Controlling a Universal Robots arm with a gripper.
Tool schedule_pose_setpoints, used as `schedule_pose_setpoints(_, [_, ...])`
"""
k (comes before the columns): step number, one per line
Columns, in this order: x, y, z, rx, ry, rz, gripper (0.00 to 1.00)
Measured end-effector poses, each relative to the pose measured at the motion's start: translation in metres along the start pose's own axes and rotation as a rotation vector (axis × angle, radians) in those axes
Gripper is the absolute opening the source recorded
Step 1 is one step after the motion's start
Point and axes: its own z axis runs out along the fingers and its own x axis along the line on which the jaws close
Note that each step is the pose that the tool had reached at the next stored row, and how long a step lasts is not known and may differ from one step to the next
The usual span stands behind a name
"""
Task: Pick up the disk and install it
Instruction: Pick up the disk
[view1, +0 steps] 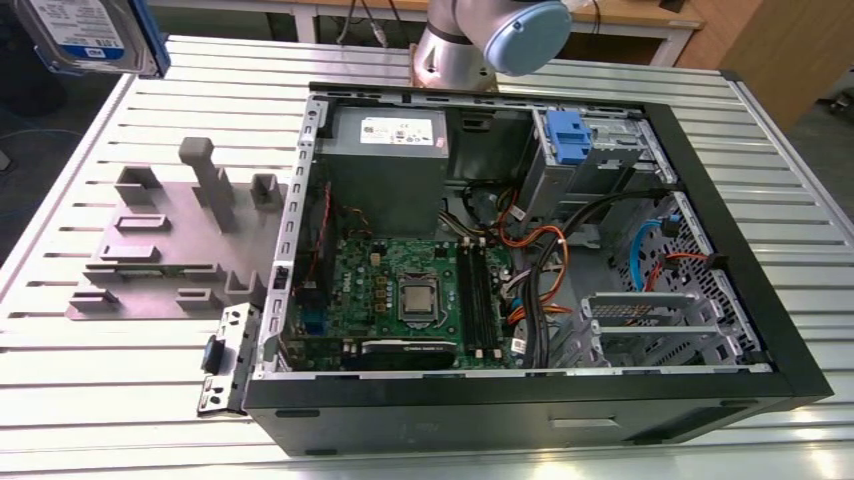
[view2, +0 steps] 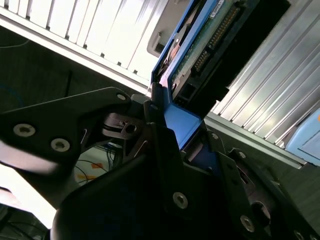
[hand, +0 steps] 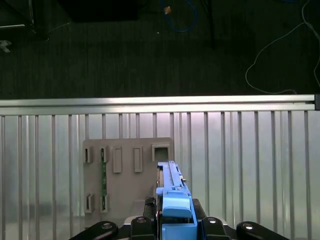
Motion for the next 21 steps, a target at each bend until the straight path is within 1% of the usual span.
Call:
schedule_pose_setpoints(6, [0.0112,-0.0004,-0.0001,0.0,0.0003,0.0,0.36])
schedule_pose_setpoints(7, [0.0122,-0.0006,-0.0001,0.0,0.0003,0.0,0.36])
schedule_pose_setpoints(9, [0.0133,-0.003,-0.0002,0.0,0.0003,0.0,0.36])
schedule_pose_setpoints(11, [0.0136,-0.0074,-0.0002,0.0,0.0004,0.0,0.36])
schedule_pose_setpoints(13, [0.0136,-0.0131,-0.0002,0.0,0.0005,0.0,0.36])
schedule_pose_setpoints(14, [0.0136,-0.0211,-0.0002,0.0,0.0009,0.0,0.36])
schedule_pose_setpoints(16, [0.0137,-0.027,-0.0002,0.0,0.0011,0.0,0.36])
schedule_pose_setpoints(18, [0.0143,-0.0313,-0.0003,0.0,0.0014,0.0,0.36])
schedule_pose_setpoints(21, [0.0178,-0.0336,-0.0003,0.0001,0.0029,0.0,0.36])
